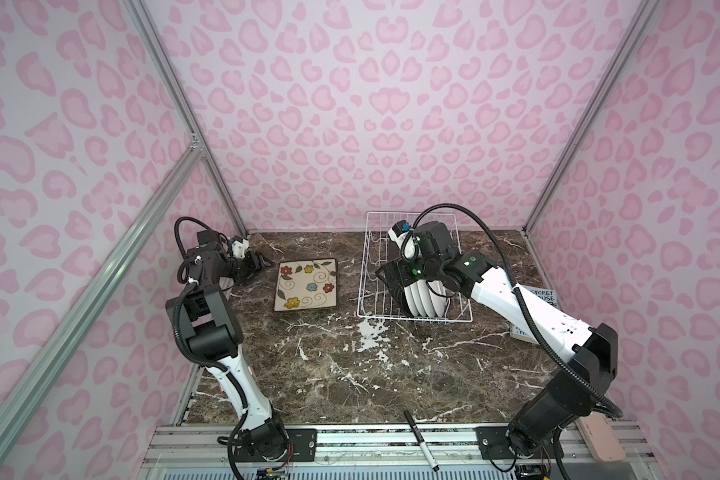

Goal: Unload the plates from the dish rack
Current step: 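Open the left gripper and lift it off the cream plate, then move the left gripper back toward the rack while the right gripper reaches the plates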

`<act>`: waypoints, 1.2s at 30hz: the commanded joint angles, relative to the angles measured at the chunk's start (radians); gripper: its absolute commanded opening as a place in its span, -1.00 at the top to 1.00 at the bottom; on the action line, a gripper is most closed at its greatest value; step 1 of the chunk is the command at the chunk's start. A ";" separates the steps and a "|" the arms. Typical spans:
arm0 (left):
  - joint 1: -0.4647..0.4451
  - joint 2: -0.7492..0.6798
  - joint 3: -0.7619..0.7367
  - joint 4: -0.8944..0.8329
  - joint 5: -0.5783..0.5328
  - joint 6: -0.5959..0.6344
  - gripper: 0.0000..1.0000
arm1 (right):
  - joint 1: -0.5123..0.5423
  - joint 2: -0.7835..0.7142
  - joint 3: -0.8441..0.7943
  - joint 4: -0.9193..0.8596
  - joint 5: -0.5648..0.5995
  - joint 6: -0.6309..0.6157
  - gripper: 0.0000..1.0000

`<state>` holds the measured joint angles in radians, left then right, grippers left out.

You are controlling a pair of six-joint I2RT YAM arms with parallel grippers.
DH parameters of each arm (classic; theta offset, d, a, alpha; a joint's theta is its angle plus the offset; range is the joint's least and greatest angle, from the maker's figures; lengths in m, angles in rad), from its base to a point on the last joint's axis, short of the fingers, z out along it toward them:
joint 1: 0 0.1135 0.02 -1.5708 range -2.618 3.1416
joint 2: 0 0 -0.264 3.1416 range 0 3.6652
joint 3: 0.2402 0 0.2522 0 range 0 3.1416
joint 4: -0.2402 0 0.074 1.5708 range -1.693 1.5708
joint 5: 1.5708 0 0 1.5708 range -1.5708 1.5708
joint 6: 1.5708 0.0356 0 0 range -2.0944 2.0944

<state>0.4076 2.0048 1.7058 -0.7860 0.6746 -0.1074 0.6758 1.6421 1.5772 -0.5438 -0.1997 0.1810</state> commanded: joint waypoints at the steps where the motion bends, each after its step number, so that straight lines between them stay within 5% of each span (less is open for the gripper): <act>1: -0.001 -0.069 -0.015 0.061 -0.008 -0.042 -0.51 | 0.002 -0.005 -0.005 0.027 0.047 0.002 -0.98; 11: -0.048 -0.310 -0.135 0.293 0.049 -0.159 -0.66 | 0.001 -0.104 -0.083 0.130 0.148 -0.002 -0.98; 24: -0.312 -0.580 -0.228 0.321 -0.151 -0.172 -0.83 | 0.001 -0.236 -0.203 0.213 0.274 -0.032 -0.98; 36: -0.566 -0.637 -0.296 0.387 -0.348 -0.259 -0.83 | -0.001 -0.302 -0.269 0.255 0.264 -0.011 -0.98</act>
<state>-0.1284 1.3769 1.4158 -0.4389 0.3992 -0.3435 0.6758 1.3468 1.3170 -0.3134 0.0559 0.1650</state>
